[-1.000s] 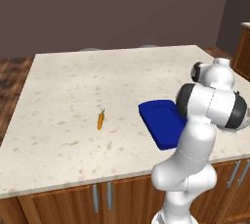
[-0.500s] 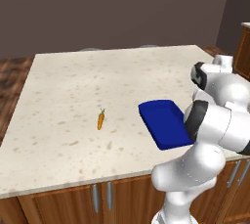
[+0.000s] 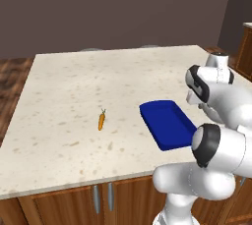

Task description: Place the two vegetables and bowl onto the tray for setting up a vegetable dip station.

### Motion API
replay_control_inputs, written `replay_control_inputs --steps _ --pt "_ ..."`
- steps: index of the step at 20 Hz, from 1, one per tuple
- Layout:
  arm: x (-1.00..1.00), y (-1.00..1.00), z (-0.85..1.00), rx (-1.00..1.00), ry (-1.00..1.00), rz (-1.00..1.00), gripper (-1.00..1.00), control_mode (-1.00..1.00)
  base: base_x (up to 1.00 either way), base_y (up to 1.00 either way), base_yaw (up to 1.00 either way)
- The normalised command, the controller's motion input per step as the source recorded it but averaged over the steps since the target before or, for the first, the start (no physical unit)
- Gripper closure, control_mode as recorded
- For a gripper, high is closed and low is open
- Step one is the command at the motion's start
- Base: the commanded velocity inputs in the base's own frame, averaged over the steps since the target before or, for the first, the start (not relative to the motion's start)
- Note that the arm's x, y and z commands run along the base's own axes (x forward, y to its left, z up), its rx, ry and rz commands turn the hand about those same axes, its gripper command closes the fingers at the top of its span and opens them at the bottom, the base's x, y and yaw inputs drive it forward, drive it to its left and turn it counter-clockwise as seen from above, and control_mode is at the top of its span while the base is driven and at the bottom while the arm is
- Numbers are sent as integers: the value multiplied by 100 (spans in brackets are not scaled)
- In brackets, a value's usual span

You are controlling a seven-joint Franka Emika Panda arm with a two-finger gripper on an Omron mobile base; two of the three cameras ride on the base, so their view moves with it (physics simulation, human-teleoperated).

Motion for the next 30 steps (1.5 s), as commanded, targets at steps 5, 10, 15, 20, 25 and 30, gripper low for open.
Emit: replay_control_inputs --steps 5,10,15,20,25,30 --pt "6 39 17 0 -1 18 100 -100 0 0 0" --pt "9 40 9 0 0 19 100 -100 0 0 0" --pt "19 37 10 0 1 18 100 -100 0 0 0" --pt "13 34 4 0 0 14 100 -100 0 0 0" --pt "18 21 0 -1 1 6 100 -100 0 0 0" --pt "25 16 -1 -3 1 0 100 -100 0 0 0"
